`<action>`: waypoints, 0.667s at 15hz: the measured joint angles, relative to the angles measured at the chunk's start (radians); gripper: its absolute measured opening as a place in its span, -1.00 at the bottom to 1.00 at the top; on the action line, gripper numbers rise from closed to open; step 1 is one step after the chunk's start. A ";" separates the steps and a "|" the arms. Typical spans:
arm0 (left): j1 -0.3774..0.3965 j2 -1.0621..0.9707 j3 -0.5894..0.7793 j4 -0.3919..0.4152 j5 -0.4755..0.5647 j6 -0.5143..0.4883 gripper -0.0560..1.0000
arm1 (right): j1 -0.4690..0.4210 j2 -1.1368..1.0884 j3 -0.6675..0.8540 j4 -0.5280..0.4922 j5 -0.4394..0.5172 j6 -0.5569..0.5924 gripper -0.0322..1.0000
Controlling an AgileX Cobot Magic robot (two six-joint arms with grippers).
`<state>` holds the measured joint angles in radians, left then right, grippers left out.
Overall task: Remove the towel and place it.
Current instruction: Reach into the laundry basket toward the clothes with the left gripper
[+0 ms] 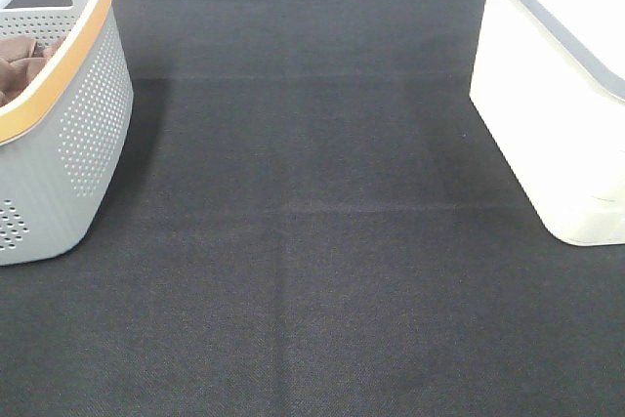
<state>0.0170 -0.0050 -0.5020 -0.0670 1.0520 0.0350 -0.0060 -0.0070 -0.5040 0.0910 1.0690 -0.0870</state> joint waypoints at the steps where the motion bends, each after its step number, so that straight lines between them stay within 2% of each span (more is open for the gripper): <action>1: 0.000 0.000 0.000 0.000 0.000 0.000 0.55 | 0.000 0.000 0.000 0.000 0.000 0.000 0.37; 4: 0.000 0.012 -0.012 0.012 -0.029 0.000 0.55 | 0.000 0.000 0.000 0.000 0.000 0.000 0.37; 7: 0.000 0.106 -0.023 0.042 -0.262 -0.016 0.55 | 0.000 0.000 0.000 0.000 0.000 0.000 0.37; 10: 0.000 0.294 -0.055 0.115 -0.493 -0.107 0.55 | 0.000 0.000 0.000 0.000 0.000 0.000 0.37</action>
<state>0.0170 0.2890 -0.5570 0.0480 0.5590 -0.0720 -0.0060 -0.0070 -0.5040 0.0910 1.0690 -0.0870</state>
